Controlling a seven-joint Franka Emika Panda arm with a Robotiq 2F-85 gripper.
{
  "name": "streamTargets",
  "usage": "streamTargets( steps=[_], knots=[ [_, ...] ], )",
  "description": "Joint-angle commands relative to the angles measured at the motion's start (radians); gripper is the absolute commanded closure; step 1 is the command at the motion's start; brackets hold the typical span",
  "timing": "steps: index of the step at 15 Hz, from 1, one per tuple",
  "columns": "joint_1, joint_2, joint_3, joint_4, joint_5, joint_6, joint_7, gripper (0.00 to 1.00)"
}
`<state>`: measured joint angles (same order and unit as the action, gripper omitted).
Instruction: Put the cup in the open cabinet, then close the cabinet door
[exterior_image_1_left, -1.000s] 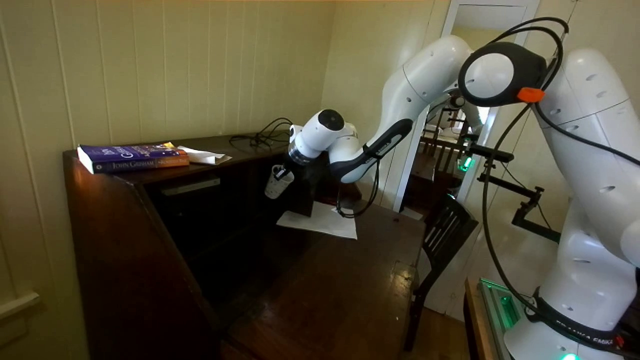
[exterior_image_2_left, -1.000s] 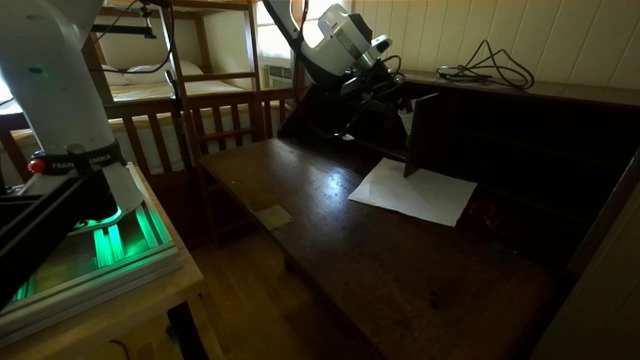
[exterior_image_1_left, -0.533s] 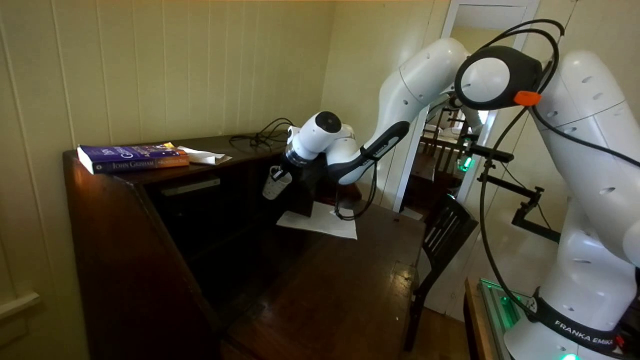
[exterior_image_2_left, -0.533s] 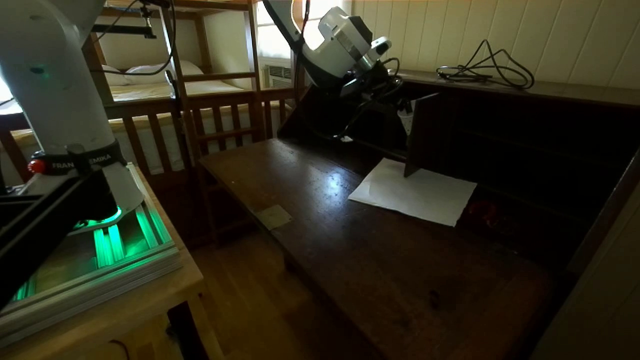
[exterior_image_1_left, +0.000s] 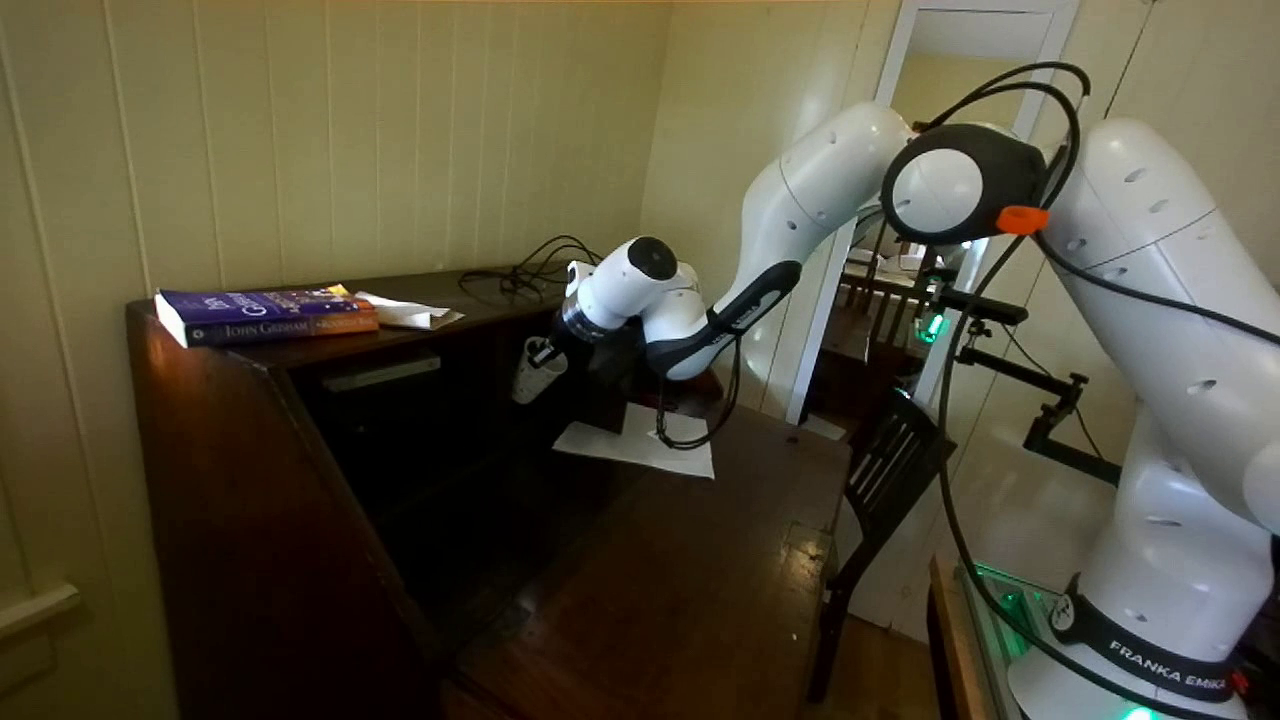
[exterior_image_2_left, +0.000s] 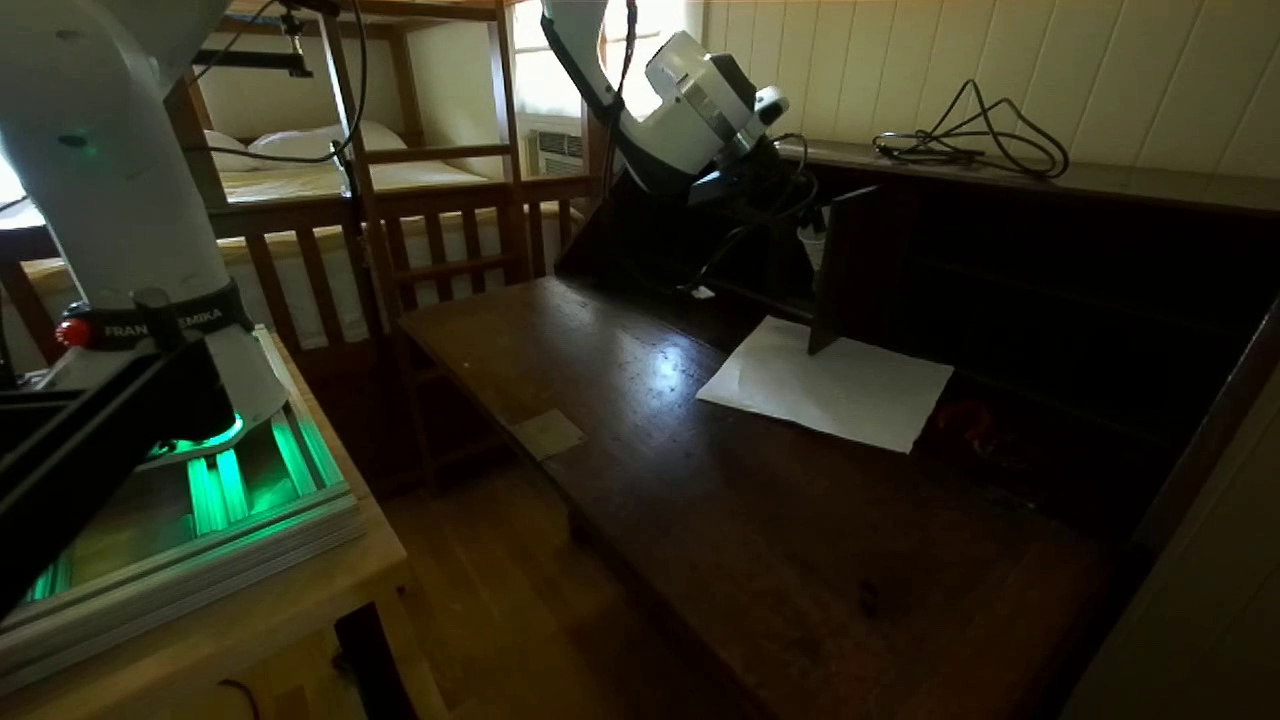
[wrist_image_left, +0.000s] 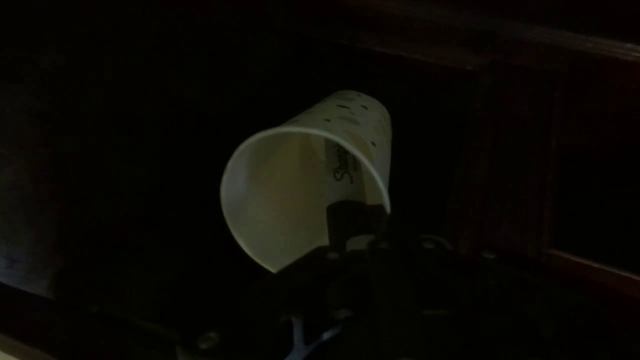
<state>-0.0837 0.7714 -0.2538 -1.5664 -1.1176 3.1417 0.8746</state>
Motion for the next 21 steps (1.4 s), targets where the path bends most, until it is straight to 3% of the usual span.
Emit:
streamTargets(
  steps=[1, 5, 9, 10, 15, 17, 18, 21],
  knots=[
    [-0.060, 0.066, 0.050, 0.072, 0.026, 0.041, -0.048, 0.99],
    [-0.114, 0.093, 0.117, 0.105, 0.028, 0.036, -0.107, 0.99],
    [-0.188, 0.085, 0.230, 0.093, 0.040, 0.003, -0.214, 0.99],
    [-0.167, 0.078, 0.212, 0.056, 0.176, 0.024, -0.342, 0.99],
    [-0.172, 0.062, 0.259, 0.054, 0.511, -0.094, -0.679, 0.99],
    [-0.145, 0.068, 0.237, 0.080, 0.627, -0.138, -0.772, 0.99],
    [-0.137, 0.072, 0.232, 0.092, 0.679, -0.162, -0.815, 0.72],
    [-0.096, 0.078, 0.178, 0.123, 0.762, -0.177, -0.889, 0.57]
  ],
)
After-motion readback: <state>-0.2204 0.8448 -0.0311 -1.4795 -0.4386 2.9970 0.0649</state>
